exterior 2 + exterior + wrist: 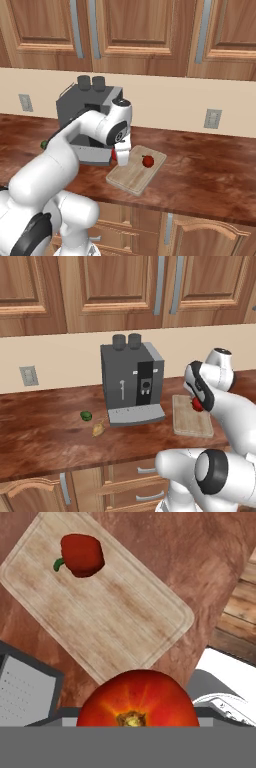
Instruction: Place the avocado, onion, tomato, and bell pepper on the cutting board.
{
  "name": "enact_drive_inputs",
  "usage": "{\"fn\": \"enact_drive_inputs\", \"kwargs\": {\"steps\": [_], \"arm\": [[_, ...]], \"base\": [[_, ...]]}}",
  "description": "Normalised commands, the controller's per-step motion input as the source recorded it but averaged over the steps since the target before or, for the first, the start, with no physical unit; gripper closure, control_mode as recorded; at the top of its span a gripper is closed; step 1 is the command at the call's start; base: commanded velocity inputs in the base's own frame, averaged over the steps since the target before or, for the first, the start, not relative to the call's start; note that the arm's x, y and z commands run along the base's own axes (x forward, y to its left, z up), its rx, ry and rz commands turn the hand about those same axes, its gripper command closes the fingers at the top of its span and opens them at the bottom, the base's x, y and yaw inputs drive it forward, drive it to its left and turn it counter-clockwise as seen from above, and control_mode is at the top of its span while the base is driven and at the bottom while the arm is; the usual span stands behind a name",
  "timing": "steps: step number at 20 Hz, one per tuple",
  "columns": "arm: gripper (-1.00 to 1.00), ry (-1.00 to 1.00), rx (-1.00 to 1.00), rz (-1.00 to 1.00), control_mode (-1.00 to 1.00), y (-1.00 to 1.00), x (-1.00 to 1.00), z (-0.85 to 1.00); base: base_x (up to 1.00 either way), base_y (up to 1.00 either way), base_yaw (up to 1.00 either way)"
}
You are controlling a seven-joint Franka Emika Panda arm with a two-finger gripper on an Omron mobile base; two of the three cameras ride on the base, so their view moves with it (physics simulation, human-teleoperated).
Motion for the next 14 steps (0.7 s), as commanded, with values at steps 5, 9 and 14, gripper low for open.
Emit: {"fn": "enact_drive_inputs", "kwargs": {"steps": [5, 9, 14], "arm": [[1.0, 0.01, 0.0, 0.0, -1.0, 0.0, 0.26, -0.09], [1.0, 0.01, 0.0, -0.01, -1.0, 0.0, 0.25, -0.1], [1.0, 0.0, 0.0, 0.0, -1.0, -0.11, 0.18, -0.07]], "base": [[0.0, 0.0, 0.0], [0.0, 0.0, 0.0], [0.0, 0.0, 0.0]]}}
